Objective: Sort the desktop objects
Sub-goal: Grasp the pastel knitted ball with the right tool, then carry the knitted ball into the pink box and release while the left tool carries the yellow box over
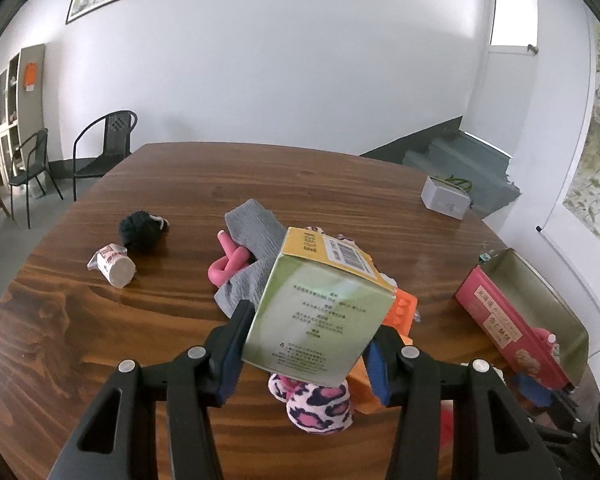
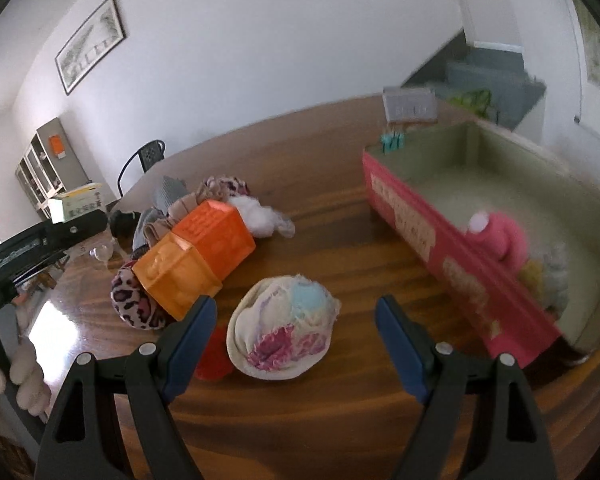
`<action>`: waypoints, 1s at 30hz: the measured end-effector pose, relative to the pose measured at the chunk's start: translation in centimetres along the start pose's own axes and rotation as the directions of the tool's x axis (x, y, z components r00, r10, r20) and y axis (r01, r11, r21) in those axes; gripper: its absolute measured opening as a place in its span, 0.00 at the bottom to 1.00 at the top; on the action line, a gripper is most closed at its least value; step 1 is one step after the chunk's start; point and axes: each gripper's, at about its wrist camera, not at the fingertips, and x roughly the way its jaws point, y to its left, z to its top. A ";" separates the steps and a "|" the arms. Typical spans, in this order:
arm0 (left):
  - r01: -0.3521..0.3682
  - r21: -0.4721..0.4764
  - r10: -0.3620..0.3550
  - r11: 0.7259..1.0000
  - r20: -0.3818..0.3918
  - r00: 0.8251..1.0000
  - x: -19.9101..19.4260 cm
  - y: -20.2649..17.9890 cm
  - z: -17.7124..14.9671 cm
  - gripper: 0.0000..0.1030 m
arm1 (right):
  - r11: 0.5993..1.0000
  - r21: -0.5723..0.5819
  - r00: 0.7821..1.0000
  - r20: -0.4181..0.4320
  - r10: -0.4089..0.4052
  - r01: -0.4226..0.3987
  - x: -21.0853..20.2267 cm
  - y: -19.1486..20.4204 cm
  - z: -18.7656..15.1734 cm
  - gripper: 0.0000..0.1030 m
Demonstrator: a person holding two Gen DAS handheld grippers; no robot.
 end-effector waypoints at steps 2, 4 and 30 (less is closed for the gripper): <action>0.004 0.000 -0.004 1.000 -0.004 1.000 0.0 -0.1 -0.1 0.51 | 1.000 -0.005 1.000 -0.013 0.000 0.000 0.3 0.2 0.0 0.82; 0.009 0.003 -0.008 1.000 -0.008 1.000 0.0 -0.2 -0.2 0.51 | 1.000 -0.011 1.000 -0.025 0.000 0.000 0.6 0.4 -0.1 0.82; 0.017 0.016 -0.016 1.000 -0.036 0.999 0.4 -0.9 -0.8 0.51 | 0.999 -0.032 1.000 -0.011 0.028 -0.028 0.1 1.2 0.1 0.61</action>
